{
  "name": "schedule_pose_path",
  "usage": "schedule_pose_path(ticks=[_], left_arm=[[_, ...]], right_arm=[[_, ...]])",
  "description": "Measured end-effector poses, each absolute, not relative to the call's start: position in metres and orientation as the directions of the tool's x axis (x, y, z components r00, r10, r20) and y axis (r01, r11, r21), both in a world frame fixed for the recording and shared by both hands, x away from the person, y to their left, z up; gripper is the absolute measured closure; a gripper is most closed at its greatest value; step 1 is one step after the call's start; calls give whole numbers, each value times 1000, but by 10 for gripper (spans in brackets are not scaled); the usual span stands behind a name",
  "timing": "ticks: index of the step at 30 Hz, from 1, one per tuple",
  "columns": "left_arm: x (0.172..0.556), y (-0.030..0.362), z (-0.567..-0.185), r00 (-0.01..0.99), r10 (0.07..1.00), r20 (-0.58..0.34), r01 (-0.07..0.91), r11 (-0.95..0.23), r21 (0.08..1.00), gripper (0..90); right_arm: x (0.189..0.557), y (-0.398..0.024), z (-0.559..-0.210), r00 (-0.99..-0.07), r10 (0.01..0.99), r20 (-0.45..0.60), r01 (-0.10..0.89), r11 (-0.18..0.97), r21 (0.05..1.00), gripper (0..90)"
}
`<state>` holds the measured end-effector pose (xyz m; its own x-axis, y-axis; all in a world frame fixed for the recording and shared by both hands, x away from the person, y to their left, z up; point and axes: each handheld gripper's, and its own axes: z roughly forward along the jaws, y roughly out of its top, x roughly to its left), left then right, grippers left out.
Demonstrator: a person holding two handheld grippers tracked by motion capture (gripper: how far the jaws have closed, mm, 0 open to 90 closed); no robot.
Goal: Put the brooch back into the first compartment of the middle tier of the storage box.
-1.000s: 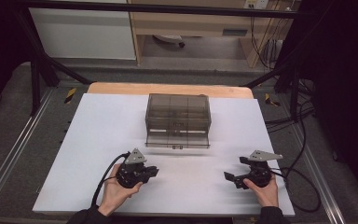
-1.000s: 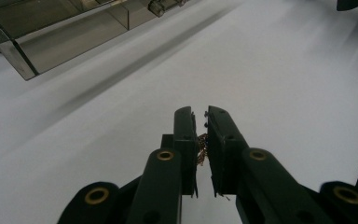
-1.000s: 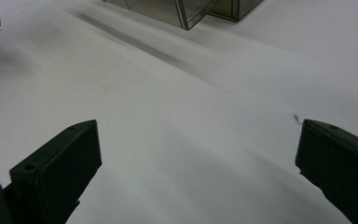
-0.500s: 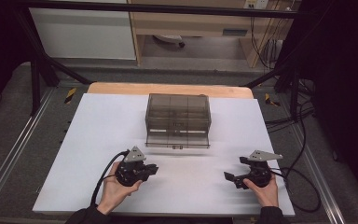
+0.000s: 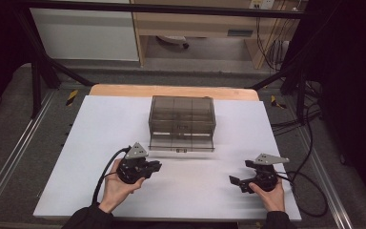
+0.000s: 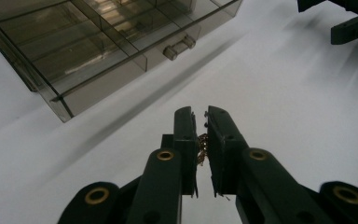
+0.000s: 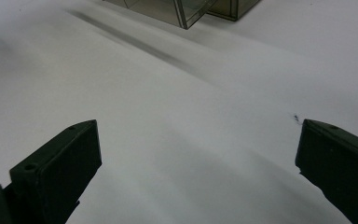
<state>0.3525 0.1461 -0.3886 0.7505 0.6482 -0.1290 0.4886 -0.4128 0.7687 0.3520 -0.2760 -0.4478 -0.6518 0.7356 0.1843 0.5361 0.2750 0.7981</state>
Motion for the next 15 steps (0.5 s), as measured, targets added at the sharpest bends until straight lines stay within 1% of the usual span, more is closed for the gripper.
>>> schedule_pose_path(ticks=[15], left_arm=[[364, 145, -374, 745, 657, -116, 481, -408, 776, 825]], right_arm=[[352, -276, -448, -651, 736, 186, 536, 273, 799, 5]])
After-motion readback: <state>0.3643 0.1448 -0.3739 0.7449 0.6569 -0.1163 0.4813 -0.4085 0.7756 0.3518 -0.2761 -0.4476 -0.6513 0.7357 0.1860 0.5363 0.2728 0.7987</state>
